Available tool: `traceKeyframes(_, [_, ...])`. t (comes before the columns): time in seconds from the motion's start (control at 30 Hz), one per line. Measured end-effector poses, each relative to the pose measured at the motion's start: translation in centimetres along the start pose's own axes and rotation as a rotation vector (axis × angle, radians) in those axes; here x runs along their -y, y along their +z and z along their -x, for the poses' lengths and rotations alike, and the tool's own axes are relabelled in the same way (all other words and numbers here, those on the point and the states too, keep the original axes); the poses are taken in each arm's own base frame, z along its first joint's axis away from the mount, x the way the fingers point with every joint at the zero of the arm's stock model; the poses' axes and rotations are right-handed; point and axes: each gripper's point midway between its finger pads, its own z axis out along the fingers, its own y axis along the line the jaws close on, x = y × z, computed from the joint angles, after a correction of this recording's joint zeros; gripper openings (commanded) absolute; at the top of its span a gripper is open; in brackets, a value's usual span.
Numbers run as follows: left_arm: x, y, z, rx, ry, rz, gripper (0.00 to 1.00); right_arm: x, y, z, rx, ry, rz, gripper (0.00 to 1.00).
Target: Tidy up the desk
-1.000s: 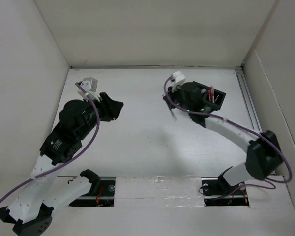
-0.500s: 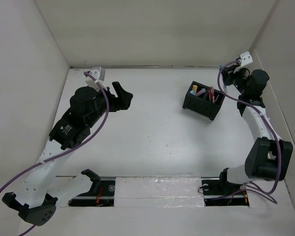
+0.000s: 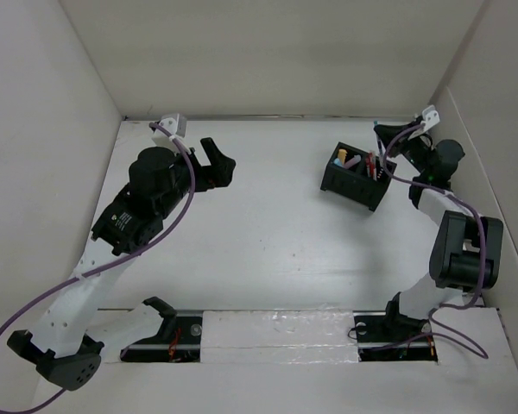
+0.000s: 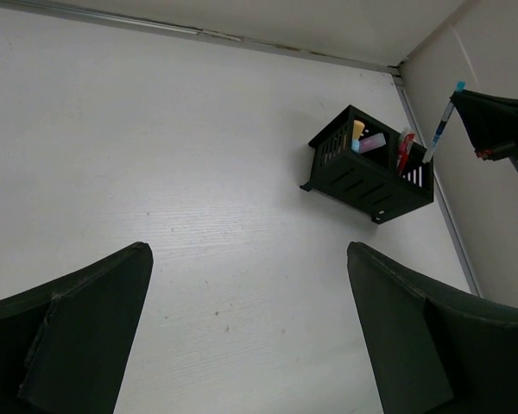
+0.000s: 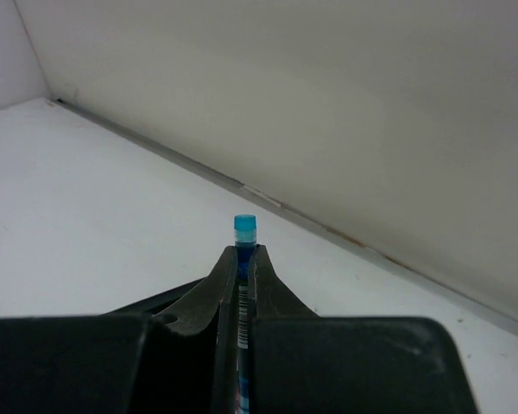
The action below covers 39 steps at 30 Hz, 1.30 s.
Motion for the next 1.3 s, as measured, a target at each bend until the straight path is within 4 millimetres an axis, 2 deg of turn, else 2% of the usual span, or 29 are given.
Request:
traceKeyframes(0.13, [-0.1,0.0,0.0,-0.002,-0.003,0.005,0.96,-1.9,-1.3,-3.2,0.003,0.075,0.009,0.00])
traceKeyframes(0.17, [-0.1,0.0,-0.1,-0.002,-0.003,0.005,0.96,-2.4,-1.9,-4.8,-0.026,0.107,0.005,0.00])
traceKeyframes(0.27, [-0.1,0.0,-0.1,-0.003,-0.003,0.006,0.98,-3.2,-2.8,-6.2,-0.030,0.130,-0.010,0.01])
traceKeyframes(0.3, [-0.1,0.0,-0.1,-0.002,-0.003,0.006,0.99,-3.2,-3.1,-6.2,-0.021,0.126,-0.020,0.20])
traceKeyframes(0.37, [-0.1,0.0,-0.1,-0.004,-0.002,0.007,0.99,-3.3,-3.5,-6.1,-0.012,0.129,-0.038,0.41])
traceKeyframes(0.4, [-0.2,0.0,-0.2,-0.006,-0.002,0.008,0.99,-3.4,-3.8,-6.0,-0.014,0.134,-0.047,0.58])
traceKeyframes(0.47, [-0.2,0.0,-0.2,-0.008,-0.001,0.010,0.99,-3.6,-4.2,-5.3,-0.009,0.126,-0.066,0.69])
traceKeyframes(0.5, [-0.2,0.0,-0.2,-0.008,-0.001,0.009,0.99,-3.6,-4.3,-4.6,-0.005,0.115,-0.072,0.78])
traceKeyframes(0.57, [-0.2,0.0,-0.2,-0.007,-0.001,0.009,0.99,-3.6,-4.5,-2.7,0.006,0.077,-0.089,0.85])
traceKeyframes(0.67, [0.0,-0.1,0.2,0.000,0.002,0.005,0.99,-3.1,-4.4,1.7,0.033,-0.020,-0.111,0.86])
traceKeyframes(0.77, [0.4,-0.3,0.9,0.016,0.005,-0.006,0.99,-3.1,-4.6,6.2,0.057,-0.115,-0.130,0.80])
traceKeyframes(0.8, [0.5,-0.4,1.3,0.024,0.006,-0.010,0.99,-3.4,-4.7,7.6,0.063,-0.144,-0.133,0.65])
traceKeyframes(0.83, [0.7,-0.4,1.6,0.035,0.009,-0.017,0.99,-3.9,-4.8,8.7,0.069,-0.169,-0.134,0.34])
traceKeyframes(0.87, [0.9,-0.6,1.9,0.041,0.008,-0.021,0.99,-4.8,-4.9,9.7,0.074,-0.187,-0.120,0.34])
traceKeyframes(0.9, [1.0,-0.6,2.2,0.049,0.009,-0.025,0.99,-6.1,-4.9,10.3,0.070,-0.202,-0.103,0.08])
traceKeyframes(0.93, [1.1,-0.7,2.3,0.054,0.010,-0.028,0.99,-7.7,-4.8,10.4,0.056,-0.204,-0.077,0.00])
traceKeyframes(1.0, [1.2,-0.7,2.5,0.061,0.010,-0.031,0.99,-12.8,-4.9,10.4,0.036,-0.180,0.022,0.00])
traceKeyframes(1.07, [1.2,-0.8,2.6,0.063,0.009,-0.034,0.99,-18.6,-5.8,10.3,0.033,-0.152,0.145,0.00])
traceKeyframes(1.13, [1.3,-0.9,2.6,0.068,0.004,-0.040,0.99,-23.5,-8.3,9.4,0.015,-0.116,0.241,0.00])
traceKeyframes(1.17, [1.3,-0.9,2.6,0.070,0.001,-0.043,0.99,-25.3,-9.7,9.0,0.007,-0.099,0.273,0.00])
traceKeyframes(1.2, [1.3,-1.0,2.5,0.074,-0.002,-0.049,0.99,-26.4,-11.1,8.3,-0.009,-0.081,0.284,0.15])
traceKeyframes(1.27, [1.2,-1.3,2.2,0.074,-0.005,-0.055,0.99,-27.9,-13.5,7.2,-0.034,-0.040,0.296,0.36])
traceKeyframes(1.3, [1.1,-1.4,2.0,0.074,-0.006,-0.060,0.99,-28.3,-14.5,6.5,-0.049,-0.024,0.290,0.52])
